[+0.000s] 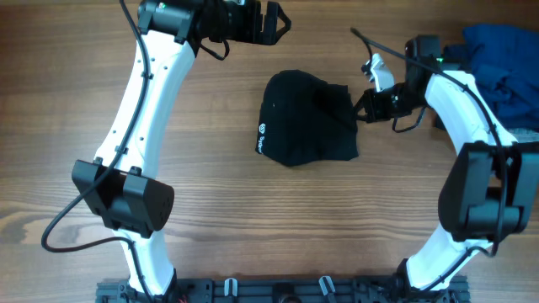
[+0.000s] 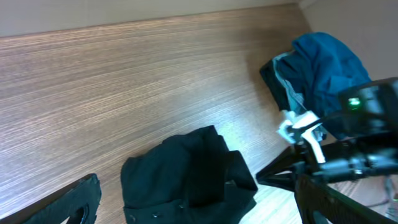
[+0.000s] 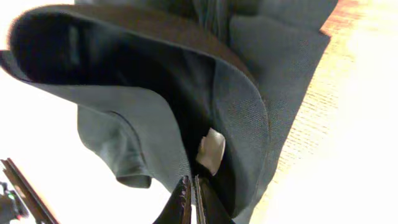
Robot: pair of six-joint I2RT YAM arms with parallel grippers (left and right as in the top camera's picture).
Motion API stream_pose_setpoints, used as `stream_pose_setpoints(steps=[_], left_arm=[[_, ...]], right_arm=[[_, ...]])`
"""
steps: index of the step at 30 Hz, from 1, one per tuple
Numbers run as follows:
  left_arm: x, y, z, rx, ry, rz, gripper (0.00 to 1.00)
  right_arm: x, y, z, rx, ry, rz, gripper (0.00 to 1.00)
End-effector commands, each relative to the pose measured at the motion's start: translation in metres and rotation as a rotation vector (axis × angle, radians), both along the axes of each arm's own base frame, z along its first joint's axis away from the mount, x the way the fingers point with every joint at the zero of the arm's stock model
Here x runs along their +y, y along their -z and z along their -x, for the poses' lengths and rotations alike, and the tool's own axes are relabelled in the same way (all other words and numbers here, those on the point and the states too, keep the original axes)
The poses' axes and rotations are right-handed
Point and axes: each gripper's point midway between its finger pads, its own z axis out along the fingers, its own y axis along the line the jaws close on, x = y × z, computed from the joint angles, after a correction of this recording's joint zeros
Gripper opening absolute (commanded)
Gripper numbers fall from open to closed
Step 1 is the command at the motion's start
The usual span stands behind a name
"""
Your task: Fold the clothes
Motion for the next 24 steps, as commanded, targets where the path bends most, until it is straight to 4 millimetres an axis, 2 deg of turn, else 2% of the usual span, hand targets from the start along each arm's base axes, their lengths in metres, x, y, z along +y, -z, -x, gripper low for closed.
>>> stream_pose_setpoints(steps=[1, 3, 6, 7, 8, 10, 13, 19, 24], left_arm=[[0.0, 0.004, -0.001, -0.014, 0.004, -0.03, 1.0], [0.0, 0.004, -0.001, -0.015, 0.004, -0.03, 1.0], [0.0, 0.004, -0.001, -0.015, 0.004, -0.03, 1.0], [0.0, 0.004, -0.001, -0.015, 0.004, -0.031, 1.0], [0.001, 0.004, -0.002, -0.016, 0.002, -0.033, 1.0], [0.001, 0.004, -0.002, -0.016, -0.001, -0.035, 1.0], [0.001, 0.004, -0.002, -0.016, -0.001, -0.035, 1.0], [0.001, 0.005, -0.001, -0.013, -0.001, -0.036, 1.0], [0.001, 0.005, -0.001, -0.011, -0.001, -0.036, 1.0]], right_arm=[[0.004, -0.026, -0.005, -0.028, 0.048, -0.036, 0.04], [0.004, -0.027, -0.004, -0.053, 0.011, -0.028, 0.04], [0.01, -0.023, 0.004, -0.107, -0.132, -0.008, 0.05], [0.012, -0.022, 0.006, -0.118, -0.166, -0.003, 0.09], [0.015, -0.02, 0.008, -0.132, -0.206, 0.005, 0.16], [0.025, -0.016, 0.011, -0.165, -0.282, 0.013, 0.37], [0.042, -0.007, 0.011, -0.204, -0.354, 0.018, 0.54], [0.071, 0.014, 0.004, -0.255, -0.449, 0.04, 0.56], [0.07, 0.031, -0.009, -0.285, -0.461, 0.105, 0.55]])
